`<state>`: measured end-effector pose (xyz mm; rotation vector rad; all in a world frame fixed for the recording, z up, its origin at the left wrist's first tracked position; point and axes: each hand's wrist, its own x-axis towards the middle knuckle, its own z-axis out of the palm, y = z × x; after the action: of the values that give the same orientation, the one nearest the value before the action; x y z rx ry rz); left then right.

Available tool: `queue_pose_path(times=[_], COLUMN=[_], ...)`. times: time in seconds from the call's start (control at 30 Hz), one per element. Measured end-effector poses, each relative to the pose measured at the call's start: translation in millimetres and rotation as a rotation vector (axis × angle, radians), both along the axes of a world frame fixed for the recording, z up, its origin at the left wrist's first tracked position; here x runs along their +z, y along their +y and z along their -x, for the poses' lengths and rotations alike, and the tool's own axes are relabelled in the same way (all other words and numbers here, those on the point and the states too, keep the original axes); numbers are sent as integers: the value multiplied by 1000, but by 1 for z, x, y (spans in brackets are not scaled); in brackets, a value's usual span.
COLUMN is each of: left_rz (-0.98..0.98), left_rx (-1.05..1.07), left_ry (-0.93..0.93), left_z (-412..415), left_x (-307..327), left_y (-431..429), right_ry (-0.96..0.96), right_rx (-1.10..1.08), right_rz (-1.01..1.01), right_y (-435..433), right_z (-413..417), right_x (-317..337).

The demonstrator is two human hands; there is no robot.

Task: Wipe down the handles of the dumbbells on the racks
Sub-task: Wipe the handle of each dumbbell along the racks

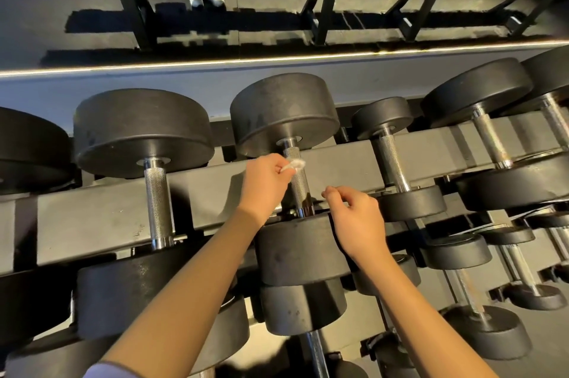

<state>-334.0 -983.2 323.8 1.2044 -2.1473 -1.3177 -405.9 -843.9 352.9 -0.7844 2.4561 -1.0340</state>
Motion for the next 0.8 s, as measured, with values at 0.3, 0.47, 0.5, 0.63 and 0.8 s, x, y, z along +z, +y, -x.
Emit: queue_pose_path(times=[0.3, 0.47, 0.5, 0.63, 0.8], left_rz=[2, -53, -74, -136, -110], left_rx=[56, -82, -126, -129, -141], left_ry=[2, -143, -182, -204, -280], left_z=[-2, -10, -13, -13, -4], left_x=[-5, -4, -5, -1, 4], left_y=[-3, 10, 14, 10, 5], right_ry=[-5, -7, -8, -5, -3], right_rx=[-12, -12, -13, -25, -27], right_rz=[1, 5, 2, -5, 11], right_y=[-1, 0, 0, -1, 0], right_z=[-1, 0, 0, 0, 0], right_x=[1, 0, 0, 0, 0])
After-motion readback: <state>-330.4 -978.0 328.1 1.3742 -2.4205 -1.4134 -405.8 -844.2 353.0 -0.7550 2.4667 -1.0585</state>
